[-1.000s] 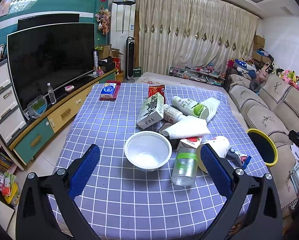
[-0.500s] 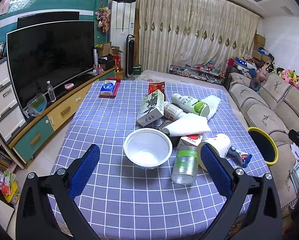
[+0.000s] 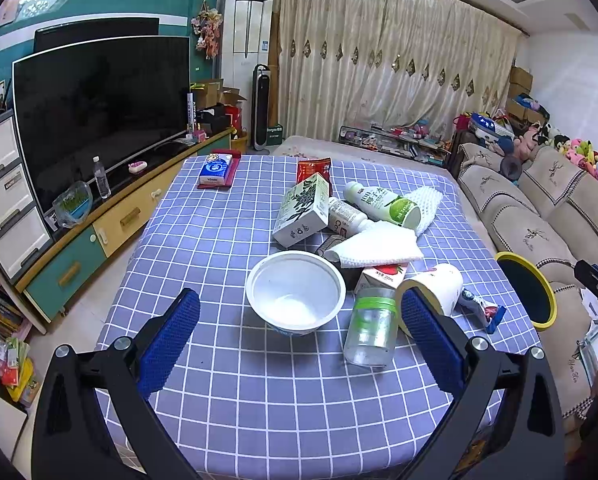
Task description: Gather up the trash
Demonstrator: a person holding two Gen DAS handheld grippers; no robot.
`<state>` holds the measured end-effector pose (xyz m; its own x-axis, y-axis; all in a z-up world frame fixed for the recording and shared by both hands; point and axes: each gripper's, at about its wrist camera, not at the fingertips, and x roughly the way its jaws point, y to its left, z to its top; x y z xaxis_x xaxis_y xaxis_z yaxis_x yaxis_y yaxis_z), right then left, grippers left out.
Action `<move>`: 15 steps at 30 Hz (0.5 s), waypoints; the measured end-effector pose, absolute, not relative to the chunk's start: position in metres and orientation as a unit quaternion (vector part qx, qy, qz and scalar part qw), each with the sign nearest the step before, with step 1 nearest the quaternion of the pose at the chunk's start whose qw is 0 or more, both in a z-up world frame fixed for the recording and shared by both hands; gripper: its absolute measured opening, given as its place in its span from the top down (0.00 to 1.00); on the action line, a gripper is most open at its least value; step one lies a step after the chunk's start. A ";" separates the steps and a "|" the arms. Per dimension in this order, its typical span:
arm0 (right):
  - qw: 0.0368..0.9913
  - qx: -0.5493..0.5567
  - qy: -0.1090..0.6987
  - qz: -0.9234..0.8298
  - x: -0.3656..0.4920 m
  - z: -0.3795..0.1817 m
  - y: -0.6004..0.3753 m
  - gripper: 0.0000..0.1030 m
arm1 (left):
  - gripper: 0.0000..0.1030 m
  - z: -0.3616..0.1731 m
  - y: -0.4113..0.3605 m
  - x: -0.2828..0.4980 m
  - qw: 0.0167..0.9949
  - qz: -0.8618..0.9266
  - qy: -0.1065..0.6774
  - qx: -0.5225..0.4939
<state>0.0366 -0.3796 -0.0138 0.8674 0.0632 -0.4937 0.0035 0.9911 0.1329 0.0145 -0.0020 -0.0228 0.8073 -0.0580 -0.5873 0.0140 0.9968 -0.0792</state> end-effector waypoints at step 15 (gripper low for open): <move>0.964 0.067 0.258 0.017 0.038 -0.016 -0.378 0.06 | 0.04 -0.027 -0.003 0.017 0.948 -0.019 0.315 -0.036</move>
<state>0.0378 -0.3782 -0.0156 0.8660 0.0682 -0.4954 0.0008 0.9905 0.1377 0.0173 -0.0032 -0.0273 0.8003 -0.0590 -0.5967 0.0138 0.9967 -0.0800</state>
